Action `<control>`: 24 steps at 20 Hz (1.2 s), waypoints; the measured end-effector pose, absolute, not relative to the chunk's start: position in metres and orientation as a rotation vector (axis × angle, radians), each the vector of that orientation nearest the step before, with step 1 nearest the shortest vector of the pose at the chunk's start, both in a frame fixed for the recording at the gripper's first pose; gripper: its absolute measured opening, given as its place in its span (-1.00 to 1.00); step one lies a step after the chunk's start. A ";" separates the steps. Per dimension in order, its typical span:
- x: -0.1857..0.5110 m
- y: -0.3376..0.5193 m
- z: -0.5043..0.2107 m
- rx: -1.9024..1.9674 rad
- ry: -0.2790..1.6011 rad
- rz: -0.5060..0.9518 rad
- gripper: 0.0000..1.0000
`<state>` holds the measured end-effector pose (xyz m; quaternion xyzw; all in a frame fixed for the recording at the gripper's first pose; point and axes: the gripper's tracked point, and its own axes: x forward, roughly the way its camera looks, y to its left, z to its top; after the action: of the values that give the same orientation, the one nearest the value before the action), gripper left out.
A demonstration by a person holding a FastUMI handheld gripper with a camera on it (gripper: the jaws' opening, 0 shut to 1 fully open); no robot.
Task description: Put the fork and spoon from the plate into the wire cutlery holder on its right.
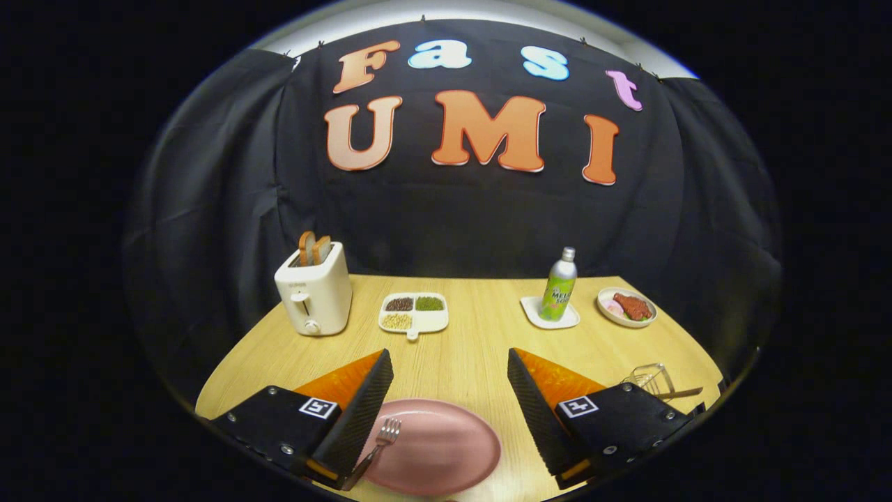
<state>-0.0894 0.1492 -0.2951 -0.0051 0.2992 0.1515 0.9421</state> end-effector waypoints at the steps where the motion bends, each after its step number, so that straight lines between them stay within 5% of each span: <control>1: -0.096 0.153 -0.305 -0.012 0.645 0.311 0.98; 19: -0.211 0.194 -0.439 -0.092 1.159 0.411 0.64; 24: -0.212 0.187 -0.445 -0.128 1.182 0.425 0.14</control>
<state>-0.2120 0.1865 -0.4452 -0.0596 0.5524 0.1987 0.8073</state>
